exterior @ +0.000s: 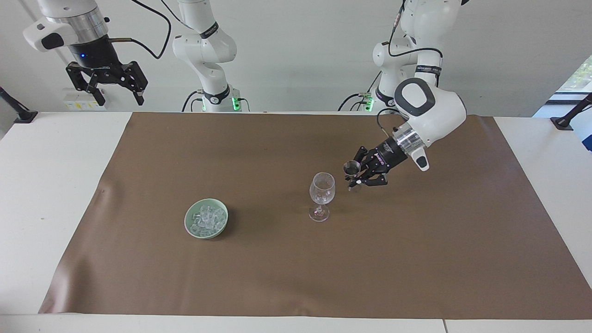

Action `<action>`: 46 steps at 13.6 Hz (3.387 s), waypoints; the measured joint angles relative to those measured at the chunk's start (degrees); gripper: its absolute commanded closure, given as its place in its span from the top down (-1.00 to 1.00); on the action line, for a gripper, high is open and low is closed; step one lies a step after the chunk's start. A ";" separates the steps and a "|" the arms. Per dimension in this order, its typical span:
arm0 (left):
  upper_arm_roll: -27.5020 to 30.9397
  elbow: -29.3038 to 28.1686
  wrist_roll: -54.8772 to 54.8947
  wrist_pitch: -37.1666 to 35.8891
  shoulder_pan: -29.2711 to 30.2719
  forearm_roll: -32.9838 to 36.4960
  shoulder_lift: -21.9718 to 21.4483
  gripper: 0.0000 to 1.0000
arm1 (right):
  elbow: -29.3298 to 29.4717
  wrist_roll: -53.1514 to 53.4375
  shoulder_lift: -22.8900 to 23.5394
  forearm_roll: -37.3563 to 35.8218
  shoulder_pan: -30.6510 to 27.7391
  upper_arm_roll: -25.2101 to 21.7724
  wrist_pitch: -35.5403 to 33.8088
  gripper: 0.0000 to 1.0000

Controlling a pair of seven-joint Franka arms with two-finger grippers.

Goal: Pour wine and add ice with both arms
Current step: 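Lift the jigger with the left gripper and carry it toward the glass, then tilt the jigger over the clear glass with the left gripper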

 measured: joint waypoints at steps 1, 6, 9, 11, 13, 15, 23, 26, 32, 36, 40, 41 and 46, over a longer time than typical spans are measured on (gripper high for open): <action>-0.34 0.00 -0.01 0.23 -0.07 0.00 0.04 -1.00 | 0.00 0.00 0.00 0.00 0.00 0.00 0.00 1.00; -1.32 0.02 -0.01 3.04 -0.83 0.04 0.12 -1.00 | 0.00 0.00 0.00 0.00 0.00 0.00 0.00 1.00; -1.87 0.03 -0.01 5.88 -1.49 0.17 0.28 -1.00 | 0.00 0.00 0.00 0.00 0.00 0.00 0.00 1.00; -2.77 0.05 0.00 8.35 -1.53 1.20 0.60 -1.00 | 0.00 0.00 0.00 0.00 0.00 0.00 0.00 1.00; -3.62 0.08 0.00 10.90 -1.64 1.99 0.84 -1.00 | 0.00 0.00 0.00 0.00 0.00 0.00 0.00 1.00; -3.81 0.09 0.00 12.03 -2.01 2.52 0.90 -1.00 | 0.00 0.00 0.00 0.00 0.00 0.00 0.00 1.00; -5.38 0.35 0.00 17.73 -2.24 5.47 1.49 -1.00 | 0.00 0.00 0.00 0.00 0.00 0.00 0.00 1.00; -5.81 0.65 0.03 19.31 -2.39 8.14 2.17 -1.00 | 0.00 0.00 0.00 0.00 0.00 0.00 0.00 1.00; -5.83 1.23 0.03 20.58 -2.81 12.28 2.89 -1.00 | 0.00 0.00 0.00 0.00 0.00 0.00 0.00 1.00; -5.82 1.75 0.03 21.48 -2.83 15.16 3.56 -1.00 | 0.00 0.00 0.00 0.00 0.00 0.00 0.00 1.00; -5.83 1.84 0.03 21.71 -2.89 18.79 3.79 -1.00 | 0.00 0.00 0.00 0.00 0.00 0.00 0.00 1.00; -5.83 1.85 0.03 21.76 -2.91 19.22 3.79 -1.00 | 0.00 0.00 0.00 0.00 0.00 0.00 0.00 1.00; -5.83 1.88 0.03 21.91 -2.97 24.73 3.85 -1.00 | 0.00 0.00 0.00 0.00 0.00 0.00 0.00 1.00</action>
